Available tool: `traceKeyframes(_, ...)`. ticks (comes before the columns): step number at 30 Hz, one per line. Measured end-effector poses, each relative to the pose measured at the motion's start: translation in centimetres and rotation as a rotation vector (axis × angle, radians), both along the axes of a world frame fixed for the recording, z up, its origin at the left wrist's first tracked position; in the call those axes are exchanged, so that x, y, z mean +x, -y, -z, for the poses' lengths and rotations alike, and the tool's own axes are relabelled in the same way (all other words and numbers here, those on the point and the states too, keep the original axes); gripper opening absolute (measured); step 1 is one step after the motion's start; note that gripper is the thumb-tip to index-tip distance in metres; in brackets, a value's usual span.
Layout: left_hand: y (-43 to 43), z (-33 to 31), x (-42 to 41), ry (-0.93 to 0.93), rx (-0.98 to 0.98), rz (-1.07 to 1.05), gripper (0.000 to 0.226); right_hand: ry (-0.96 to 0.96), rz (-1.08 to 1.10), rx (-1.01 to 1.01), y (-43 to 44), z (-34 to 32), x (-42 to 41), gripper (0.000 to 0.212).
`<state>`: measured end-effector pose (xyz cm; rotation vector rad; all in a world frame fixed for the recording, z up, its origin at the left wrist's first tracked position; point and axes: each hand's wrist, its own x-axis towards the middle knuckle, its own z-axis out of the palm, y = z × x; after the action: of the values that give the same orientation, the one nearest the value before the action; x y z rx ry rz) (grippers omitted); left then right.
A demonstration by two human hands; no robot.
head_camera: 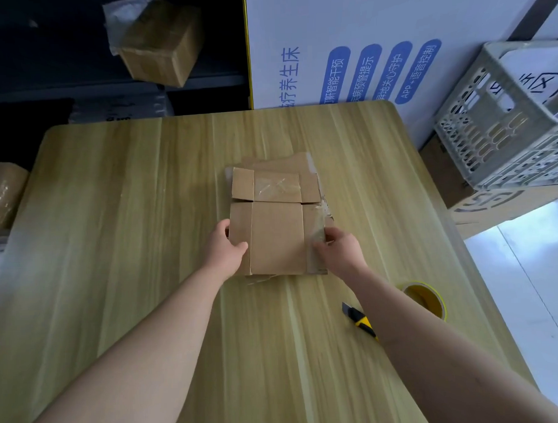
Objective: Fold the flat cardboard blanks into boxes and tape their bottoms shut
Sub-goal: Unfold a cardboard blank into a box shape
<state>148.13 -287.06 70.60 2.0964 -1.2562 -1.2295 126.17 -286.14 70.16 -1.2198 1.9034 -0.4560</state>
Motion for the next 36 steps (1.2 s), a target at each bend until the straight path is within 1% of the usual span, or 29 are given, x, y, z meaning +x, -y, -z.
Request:
traceKeyframes(5,-2.7,-2.0,0.3,-0.023,-0.064,-0.013,0.061,0.094,0.027,-0.046,-2.2,-1.2,-0.2,0.028)
traceKeyframes(9,-7.1,-2.7,0.9,-0.061,-0.085,-0.009,0.061,0.143,0.036,-0.058,-5.8,-2.1,-0.5,0.027)
traceKeyframes(14,-13.1,-1.7,2.5,-0.081,-0.07,-0.002,0.06,0.124,0.017,-0.016,-11.3,-2.1,0.0,0.023)
traceKeyframes(18,-16.2,-1.2,3.4,-0.076,-0.074,0.029,0.062,0.135,0.08,0.062,-14.7,-1.6,0.6,0.034)
traceKeyframes(21,-17.8,-0.5,3.9,-0.051,-0.033,0.072,0.068,0.18,0.094,0.121,-16.6,-1.2,1.1,0.043)
traceKeyframes(25,-19.9,0.9,4.2,0.02,0.098,0.185,0.08,0.186,0.018,0.181,-19.0,-0.9,1.2,0.033)
traceKeyframes(27,-20.9,1.2,4.0,0.037,0.153,0.243,0.083,0.195,0.002,0.197,-19.8,-0.9,1.1,0.029)
traceKeyframes(30,-21.7,0.9,3.4,0.066,0.183,0.337,0.083,0.226,-0.019,0.198,-20.3,-1.0,0.9,0.03)
traceKeyframes(33,-21.4,-0.5,2.3,0.016,0.164,0.411,0.073,0.269,-0.061,0.206,-19.9,-2.2,0.8,0.031)
traceKeyframes(36,-20.5,-2.6,0.8,-0.163,0.132,0.343,0.072,0.432,-0.052,0.195,-18.9,-4.0,0.8,0.028)
